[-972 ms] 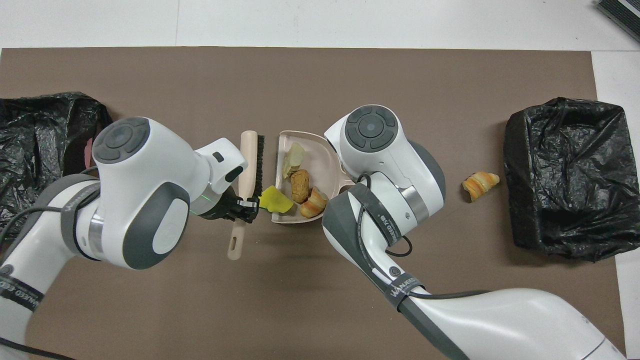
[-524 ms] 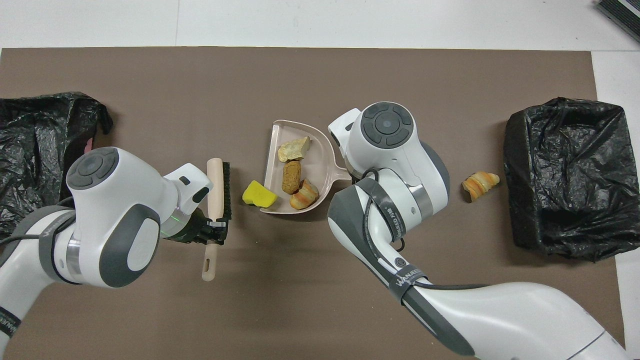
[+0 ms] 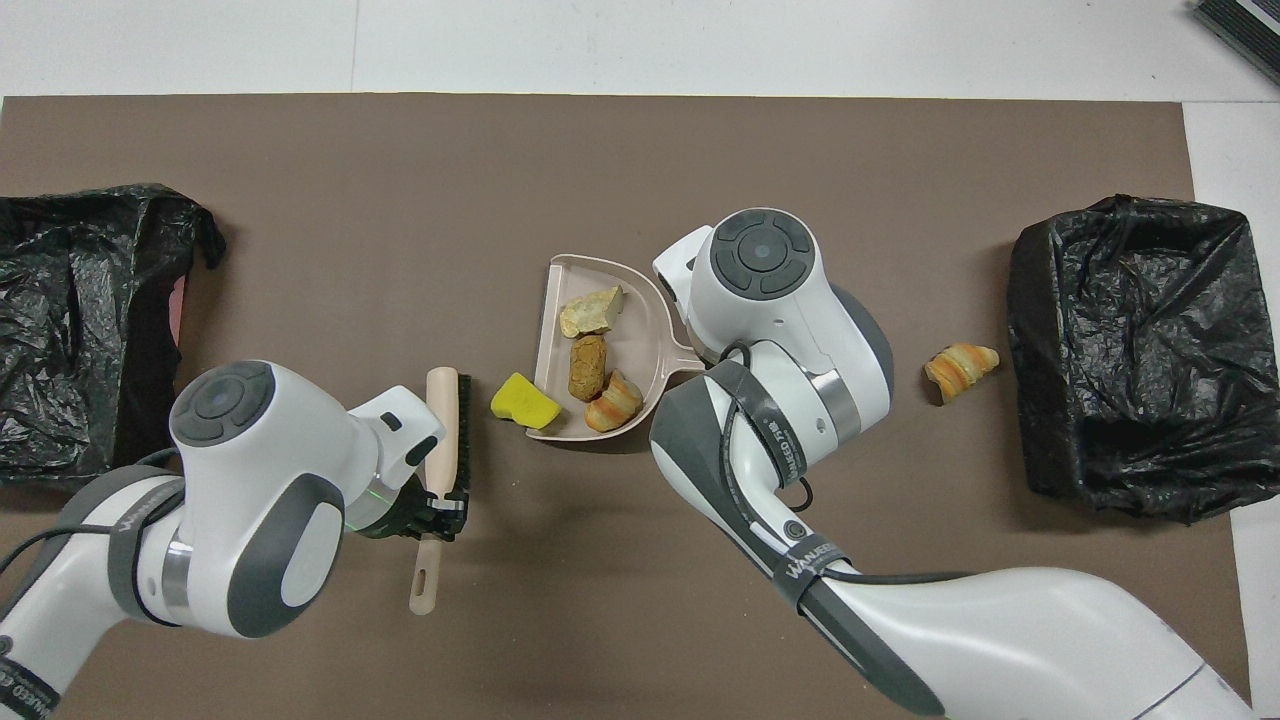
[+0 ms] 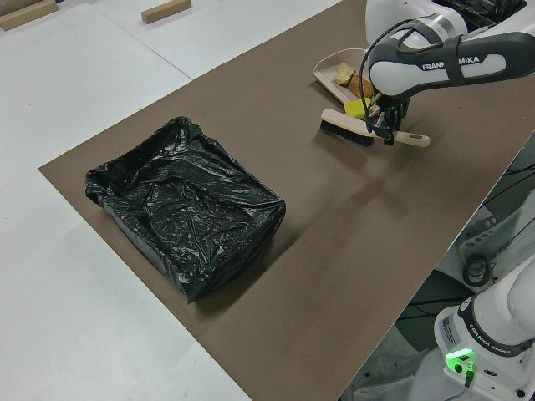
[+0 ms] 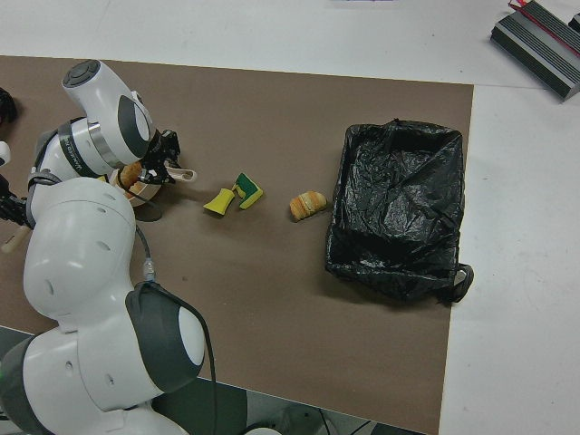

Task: Sweep and dump trash in bin
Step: 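Sweep the remaining sponge and rolls into the dustpan with the left gripper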

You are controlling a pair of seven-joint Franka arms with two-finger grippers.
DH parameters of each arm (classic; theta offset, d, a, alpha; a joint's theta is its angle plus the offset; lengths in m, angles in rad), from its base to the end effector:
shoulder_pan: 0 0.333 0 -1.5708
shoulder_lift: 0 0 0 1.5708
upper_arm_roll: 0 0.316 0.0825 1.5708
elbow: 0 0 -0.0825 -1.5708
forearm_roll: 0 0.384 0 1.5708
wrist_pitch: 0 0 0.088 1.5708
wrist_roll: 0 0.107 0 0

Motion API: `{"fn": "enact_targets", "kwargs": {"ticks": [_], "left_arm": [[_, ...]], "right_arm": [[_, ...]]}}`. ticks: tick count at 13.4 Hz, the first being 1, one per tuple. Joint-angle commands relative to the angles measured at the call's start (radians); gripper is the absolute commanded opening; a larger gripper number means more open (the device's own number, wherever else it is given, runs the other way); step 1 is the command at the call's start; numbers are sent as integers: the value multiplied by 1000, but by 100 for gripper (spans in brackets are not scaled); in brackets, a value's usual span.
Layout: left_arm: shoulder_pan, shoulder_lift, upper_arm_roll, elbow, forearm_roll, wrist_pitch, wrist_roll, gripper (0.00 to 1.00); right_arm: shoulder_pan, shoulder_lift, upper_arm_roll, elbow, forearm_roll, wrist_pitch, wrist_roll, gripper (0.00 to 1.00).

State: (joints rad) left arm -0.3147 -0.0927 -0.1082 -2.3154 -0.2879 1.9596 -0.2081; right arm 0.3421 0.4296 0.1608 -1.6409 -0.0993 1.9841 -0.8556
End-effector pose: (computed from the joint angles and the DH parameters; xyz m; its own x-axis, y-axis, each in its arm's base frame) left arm 0.4182 -0.2087 0.3634 0.9463 -0.0893 -0.3107 -0.0422 -0.9870 0.1552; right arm 0.5881 0.3032 0.3632 0.1774 0.9818 -0.0683 0.9824 -0.1808 -0.0471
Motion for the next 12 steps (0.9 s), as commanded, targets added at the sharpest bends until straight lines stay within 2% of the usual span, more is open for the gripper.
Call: {"fn": "enact_targets", "kwargs": {"ticks": [1, 5, 8, 9, 12], "left_arm": [[-81, -21, 7, -22, 1, 44, -37, 0], [-106, -1, 7, 30, -71, 44, -83, 0], [-63, 2, 16, 89, -82, 29, -126, 0], [-52, 1, 18, 94, -61, 35, -158, 0], [-44, -12, 18, 184, 146, -45, -201, 0]], "right_arm": [[-5, -20, 6, -13, -13, -8, 1, 0], [-5, -20, 6, -13, -13, -8, -2, 0], [-21, -20, 8, -13, -8, -4, -10, 0], [-23, -20, 8, -10, 1, -2, -10, 0], [-34, -23, 8, -5, 4, -1, -11, 0]]}}
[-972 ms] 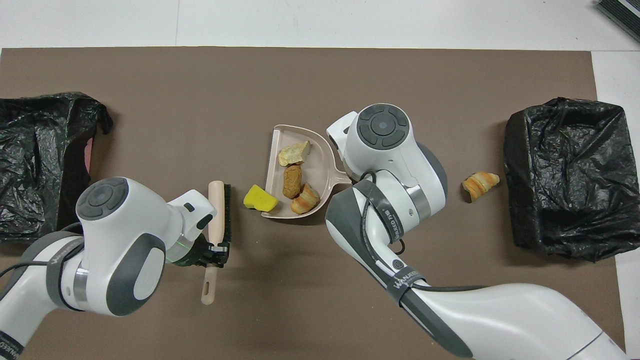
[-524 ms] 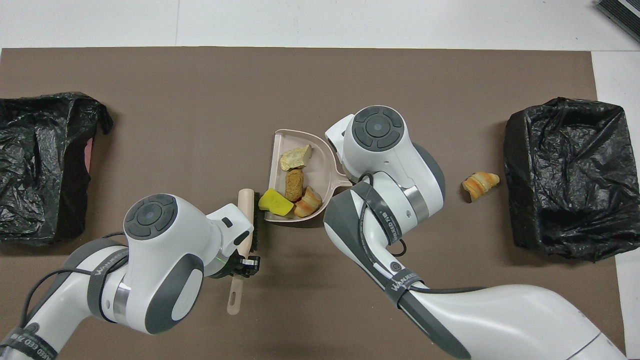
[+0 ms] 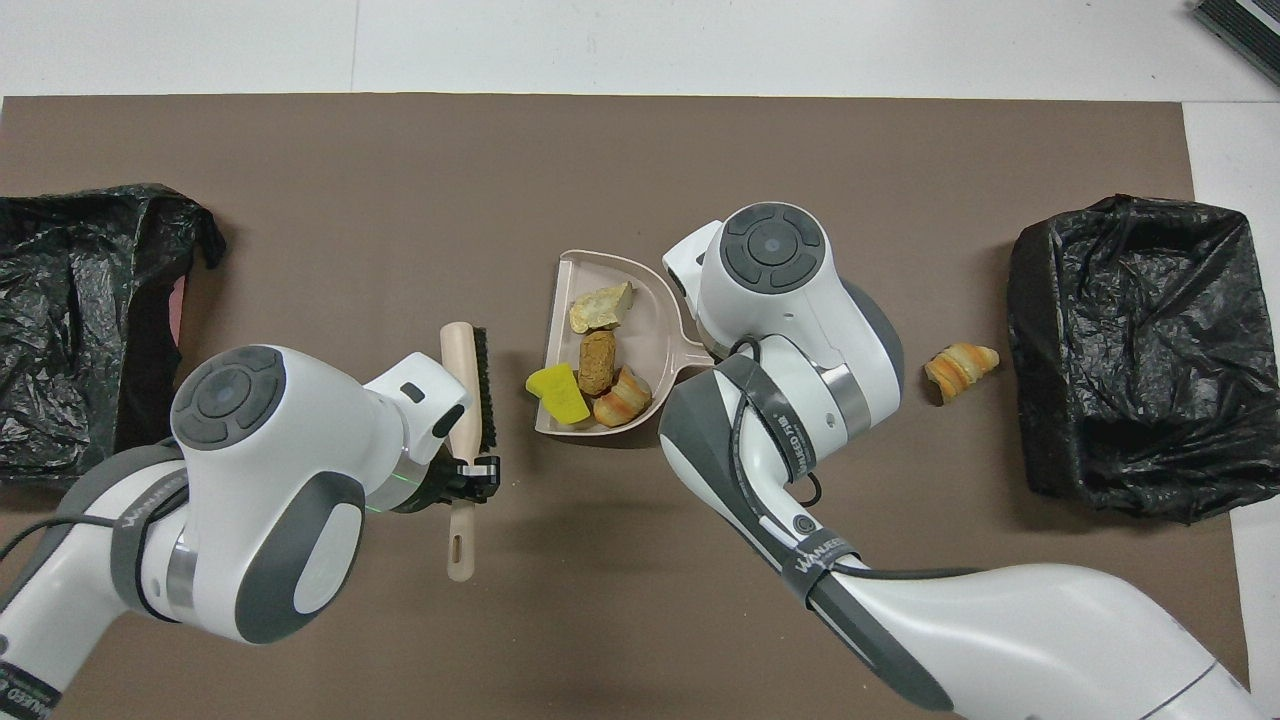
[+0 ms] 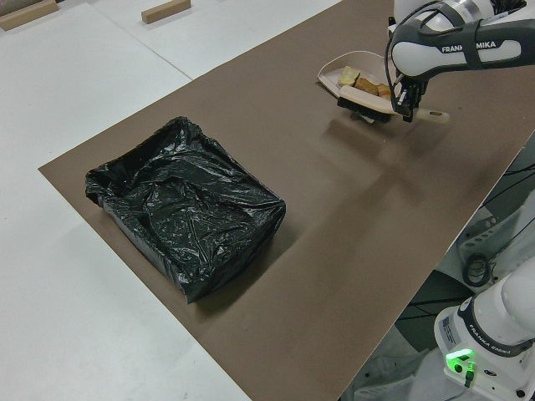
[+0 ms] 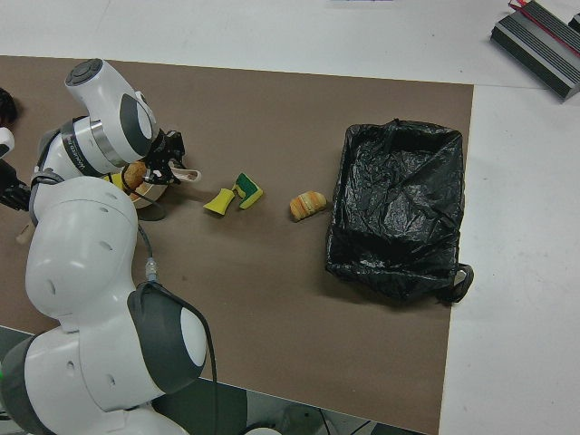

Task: Sweep and dump trash in bin
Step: 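Carry the dustpan to the trash bag while the left gripper sets down the brush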

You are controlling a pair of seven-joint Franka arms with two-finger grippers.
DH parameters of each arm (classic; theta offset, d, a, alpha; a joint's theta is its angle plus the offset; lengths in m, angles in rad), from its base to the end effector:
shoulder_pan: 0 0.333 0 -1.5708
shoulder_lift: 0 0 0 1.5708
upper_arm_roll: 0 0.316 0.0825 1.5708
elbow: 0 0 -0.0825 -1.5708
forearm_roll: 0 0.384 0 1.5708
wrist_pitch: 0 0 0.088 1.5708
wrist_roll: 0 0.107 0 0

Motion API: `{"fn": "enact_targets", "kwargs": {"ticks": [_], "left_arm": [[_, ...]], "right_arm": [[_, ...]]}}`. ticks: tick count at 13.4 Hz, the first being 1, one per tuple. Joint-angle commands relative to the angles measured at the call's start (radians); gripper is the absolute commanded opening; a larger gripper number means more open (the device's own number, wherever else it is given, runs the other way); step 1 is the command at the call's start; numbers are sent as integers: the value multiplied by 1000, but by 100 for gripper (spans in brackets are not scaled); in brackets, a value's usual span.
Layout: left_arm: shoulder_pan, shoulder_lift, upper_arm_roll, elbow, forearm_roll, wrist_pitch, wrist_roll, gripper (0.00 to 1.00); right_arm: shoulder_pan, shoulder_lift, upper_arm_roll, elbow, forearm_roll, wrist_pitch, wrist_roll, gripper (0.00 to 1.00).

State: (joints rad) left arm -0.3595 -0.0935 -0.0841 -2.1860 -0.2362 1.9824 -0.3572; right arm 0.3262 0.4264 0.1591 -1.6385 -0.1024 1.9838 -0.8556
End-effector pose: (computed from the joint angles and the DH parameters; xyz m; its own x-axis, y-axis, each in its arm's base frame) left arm 0.4480 -0.2297 0.4207 0.9837 0.0080 -0.1798 0.0339 -0.9894 0.1412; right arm 0.5938 0.2929 0.3663 0.1937 0.9787 -0.0681 0.9796 -0.1967 -0.0405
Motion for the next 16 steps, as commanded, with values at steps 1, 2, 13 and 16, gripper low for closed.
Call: {"fn": "enact_targets", "kwargs": {"ticks": [1, 2, 13, 16], "left_arm": [[-16, -14, -20, 61, 170, -89, -119, 0], [-56, -28, -25, 52, 182, -93, -190, 0], [-377, -6, -31, -142, 141, 162, -456, 0], [-403, 14, -31, -164, 121, 225, -462, 0]], "right_arm": [[-21, -21, 10, -4, 7, 0, -13, 0], [-30, -29, 10, -3, 9, -2, -37, 0], [-297, -109, 13, 115, 56, -275, -472, 0], [-386, -116, 10, 134, 76, -325, -591, 0]]}}
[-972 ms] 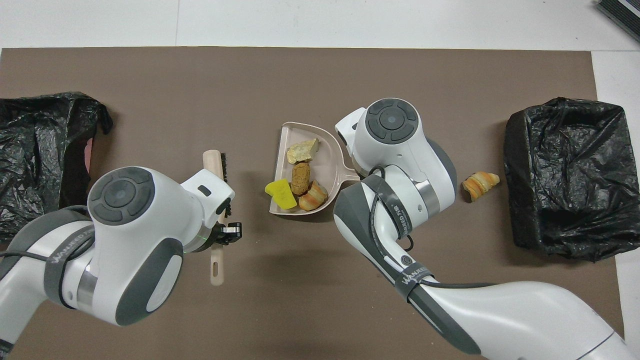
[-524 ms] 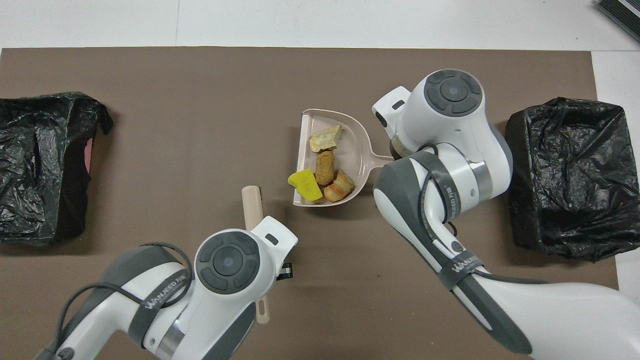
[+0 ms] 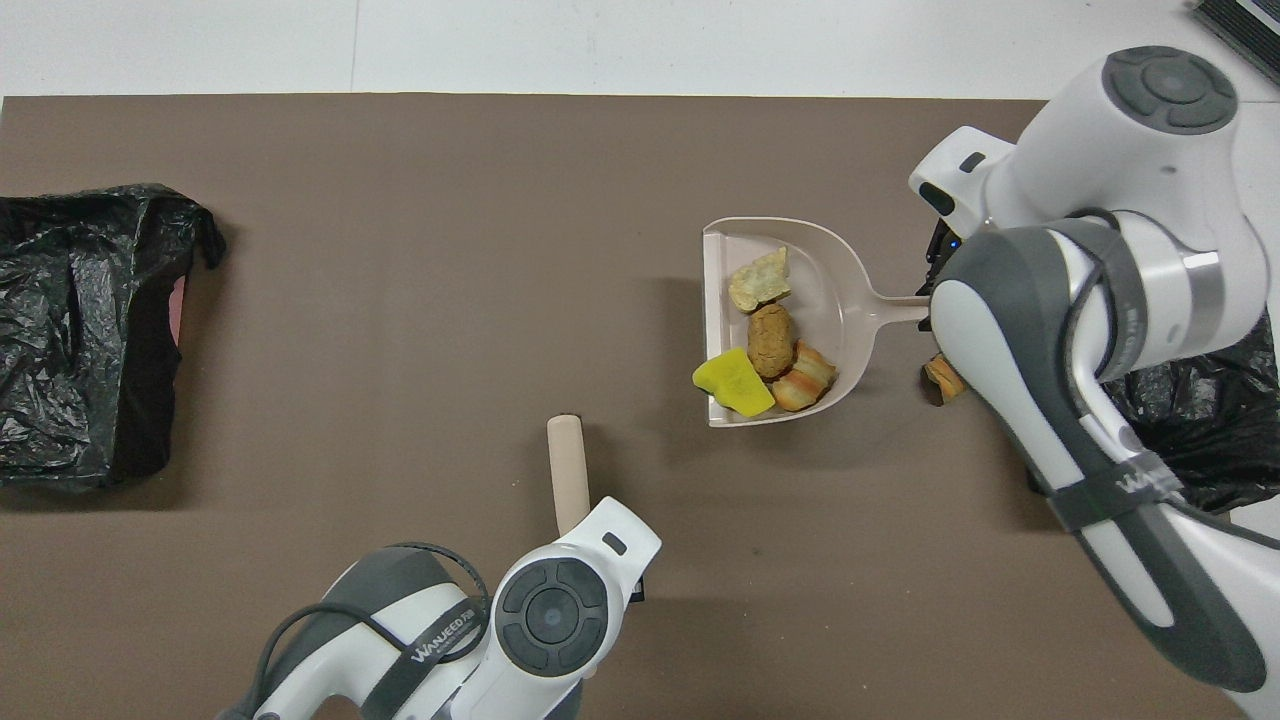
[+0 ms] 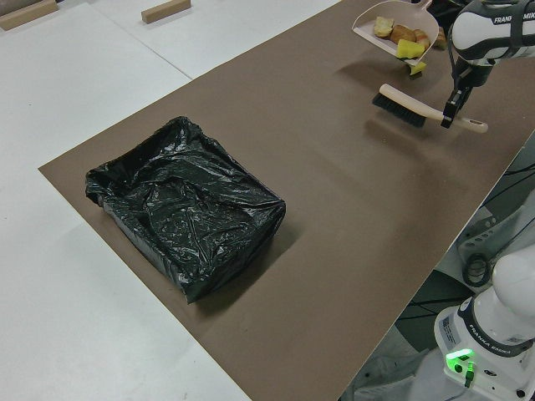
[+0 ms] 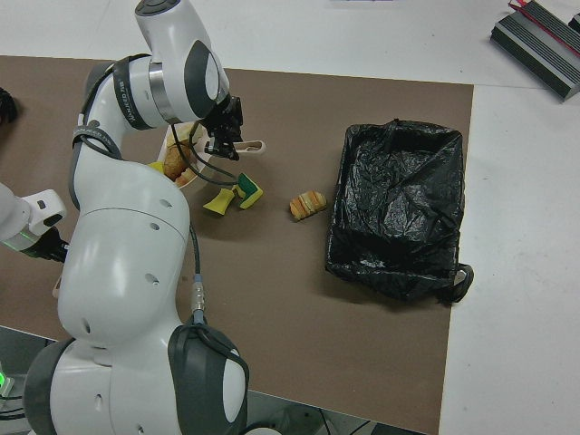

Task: Sweep and dump trash in bin
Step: 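Carry the dustpan to the trash bag while the left gripper sets down the brush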

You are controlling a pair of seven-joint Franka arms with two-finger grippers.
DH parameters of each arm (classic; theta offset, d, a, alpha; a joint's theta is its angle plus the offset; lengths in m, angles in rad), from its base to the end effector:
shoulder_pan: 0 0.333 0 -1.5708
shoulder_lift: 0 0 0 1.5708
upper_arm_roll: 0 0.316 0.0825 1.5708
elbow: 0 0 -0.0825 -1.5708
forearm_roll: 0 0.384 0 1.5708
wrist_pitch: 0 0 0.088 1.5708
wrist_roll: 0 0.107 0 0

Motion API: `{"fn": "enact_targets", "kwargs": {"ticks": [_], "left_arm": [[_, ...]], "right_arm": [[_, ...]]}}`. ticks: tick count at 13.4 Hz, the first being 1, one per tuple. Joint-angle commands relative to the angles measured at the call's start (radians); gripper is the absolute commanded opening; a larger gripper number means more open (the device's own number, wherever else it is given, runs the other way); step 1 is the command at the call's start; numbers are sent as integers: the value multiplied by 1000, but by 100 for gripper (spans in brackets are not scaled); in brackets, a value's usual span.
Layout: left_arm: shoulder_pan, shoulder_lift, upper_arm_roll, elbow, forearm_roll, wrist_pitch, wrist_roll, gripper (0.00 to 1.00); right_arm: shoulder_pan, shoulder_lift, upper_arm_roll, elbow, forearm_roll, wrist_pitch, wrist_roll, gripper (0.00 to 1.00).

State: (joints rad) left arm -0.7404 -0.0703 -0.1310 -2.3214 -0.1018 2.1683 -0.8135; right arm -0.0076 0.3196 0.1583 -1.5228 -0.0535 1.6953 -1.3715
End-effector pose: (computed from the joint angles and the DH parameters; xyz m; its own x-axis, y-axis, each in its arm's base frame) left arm 0.3120 -0.3772 0.3625 0.9940 0.0043 -0.1092 0.0029 -0.9999 -0.0138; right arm 0.6357 0.0795 0.4669 0.0403 0.9987 -0.0302 0.9893 -0.0442 -0.1393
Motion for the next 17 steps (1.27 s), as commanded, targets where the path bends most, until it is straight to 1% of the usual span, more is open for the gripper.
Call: {"fn": "enact_targets", "kwargs": {"ticks": [1, 3, 7, 8, 9, 10, 11, 12, 14, 15, 17], "left_arm": [[-24, 6, 16, -29, -13, 48, -13, 0], [-22, 40, 16, -24, -18, 99, -13, 0], [-21, 38, 16, -29, -38, 97, 3, 0], [-19, 41, 17, -27, -38, 102, 10, 19], [-14, 44, 17, -21, -36, 103, 11, 77], [-10, 49, 21, -13, -35, 97, 14, 100], [-1, 53, 25, 5, -32, 97, 31, 100], [40, 55, 27, 23, -29, 91, 63, 100], [131, 63, 27, 65, -16, 85, 114, 100], [188, 63, 27, 68, 11, 85, 158, 100], [287, 40, 28, 82, 30, 81, 261, 100]], "right_arm": [[-78, -16, 10, 24, 27, -45, -118, 0], [-138, -19, 10, 26, 14, -66, -194, 0], [-265, -19, 1, 38, -5, -57, -412, 0], [-297, -19, 1, 44, -28, -51, -463, 0], [-324, -19, 1, 46, -58, -46, -507, 0], [-357, -17, 1, 53, -81, -43, -546, 0], [-385, -17, 1, 59, -98, -39, -576, 0], [-409, -17, 0, 59, -124, -8, -596, 0], [-465, -17, 0, 59, -193, 64, -612, 0], [-485, -17, -2, 58, -227, 93, -606, 0], [-522, -17, -9, 59, -279, 115, -595, 0]]}}
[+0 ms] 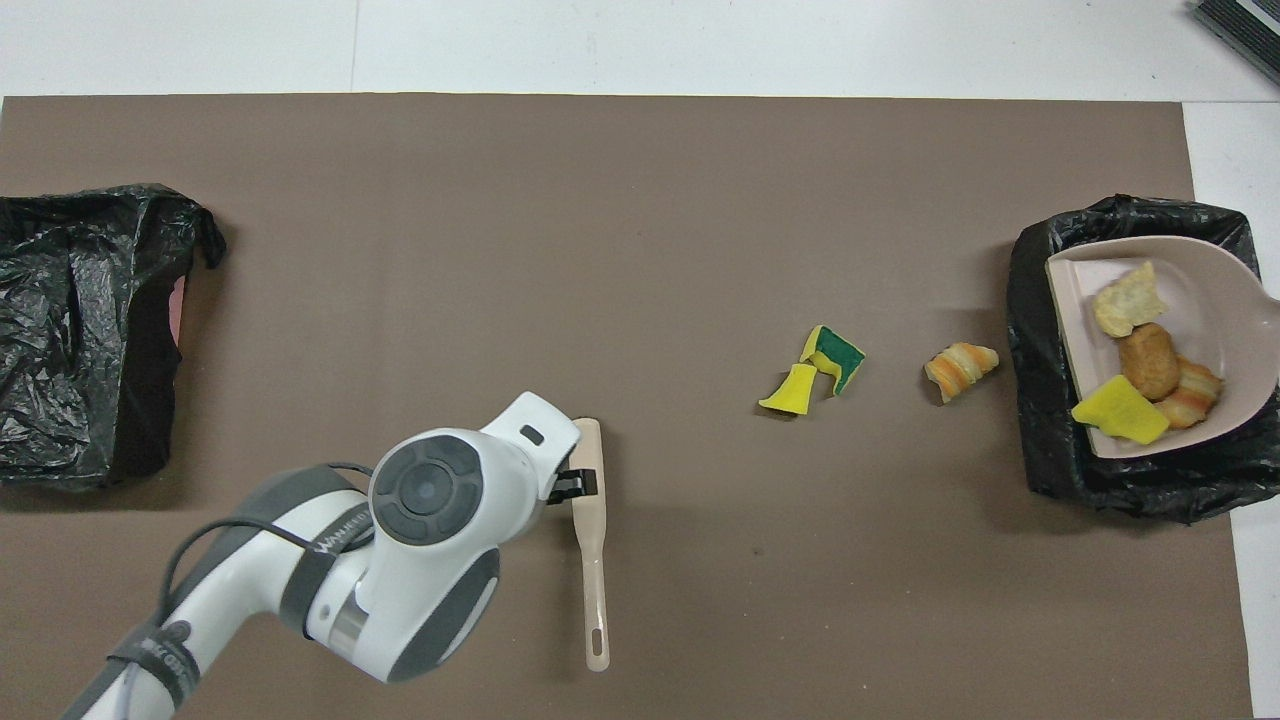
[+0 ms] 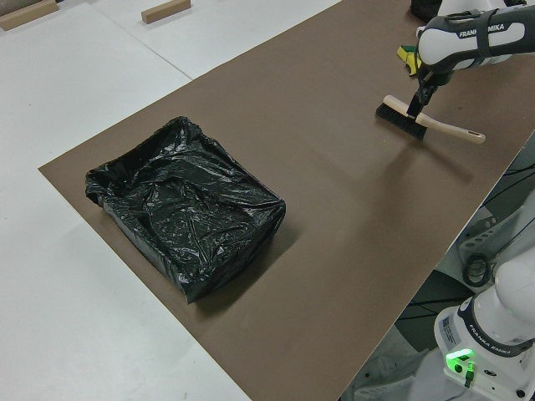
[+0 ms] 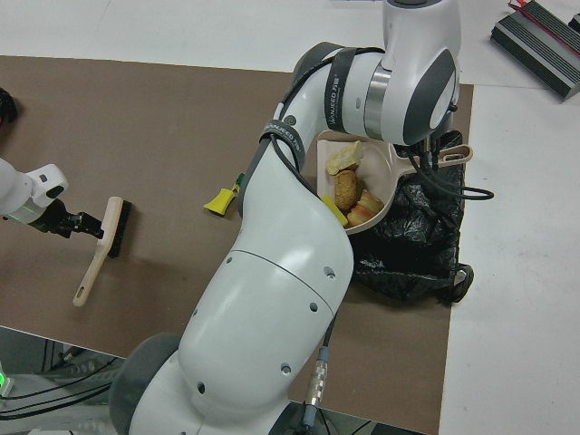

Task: Sweep and dump trash in bin
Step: 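Tip the dustpan into the bag while the left gripper withdraws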

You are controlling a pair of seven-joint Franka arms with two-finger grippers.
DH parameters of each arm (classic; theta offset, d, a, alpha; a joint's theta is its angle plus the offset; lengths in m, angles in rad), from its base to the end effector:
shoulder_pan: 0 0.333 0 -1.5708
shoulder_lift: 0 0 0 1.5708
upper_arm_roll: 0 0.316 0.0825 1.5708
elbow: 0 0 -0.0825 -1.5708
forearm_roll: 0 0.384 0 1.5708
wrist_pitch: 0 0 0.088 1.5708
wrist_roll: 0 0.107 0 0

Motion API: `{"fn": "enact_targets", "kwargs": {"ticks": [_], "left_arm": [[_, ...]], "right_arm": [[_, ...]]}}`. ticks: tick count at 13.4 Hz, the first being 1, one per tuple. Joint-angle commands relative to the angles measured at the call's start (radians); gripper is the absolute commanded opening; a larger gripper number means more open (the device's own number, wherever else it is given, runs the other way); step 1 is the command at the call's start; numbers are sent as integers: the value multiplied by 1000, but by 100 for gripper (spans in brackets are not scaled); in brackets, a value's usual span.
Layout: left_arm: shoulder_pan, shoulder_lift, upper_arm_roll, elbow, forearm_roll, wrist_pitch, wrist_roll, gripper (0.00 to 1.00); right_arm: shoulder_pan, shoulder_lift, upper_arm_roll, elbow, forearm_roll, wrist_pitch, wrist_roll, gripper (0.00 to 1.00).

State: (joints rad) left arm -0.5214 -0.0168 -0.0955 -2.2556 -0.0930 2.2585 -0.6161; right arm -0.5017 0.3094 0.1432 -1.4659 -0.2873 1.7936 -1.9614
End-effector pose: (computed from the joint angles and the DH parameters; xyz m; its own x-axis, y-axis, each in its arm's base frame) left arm 0.4226 -0.3028 0.3721 0.9980 0.0566 -0.0269 0.0583 -0.9960 0.0683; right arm 0.6029 -0.2646 0.5104 -0.0919 0.9703 -0.2237 0.9942 0.0767 -0.0758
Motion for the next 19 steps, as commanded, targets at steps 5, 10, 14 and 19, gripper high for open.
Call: {"fn": "enact_targets", "kwargs": {"ticks": [5, 10, 14, 19], "left_arm": [[306, -72, -7, 167, 35, -264, 350, 100], [452, -65, -7, 402, 87, -532, 525, 100], [452, -68, 22, 583, 87, -700, 526, 100], [458, -118, 25, 564, 78, -745, 547, 100]], "right_arm": [[-9, -9, 15, -8, -298, 90, 360, 0], [149, -18, 13, -8, -579, -25, 573, 0], [242, -24, 13, -11, -786, -97, 582, 0], [276, -53, 18, -13, -911, -158, 544, 0]]}}
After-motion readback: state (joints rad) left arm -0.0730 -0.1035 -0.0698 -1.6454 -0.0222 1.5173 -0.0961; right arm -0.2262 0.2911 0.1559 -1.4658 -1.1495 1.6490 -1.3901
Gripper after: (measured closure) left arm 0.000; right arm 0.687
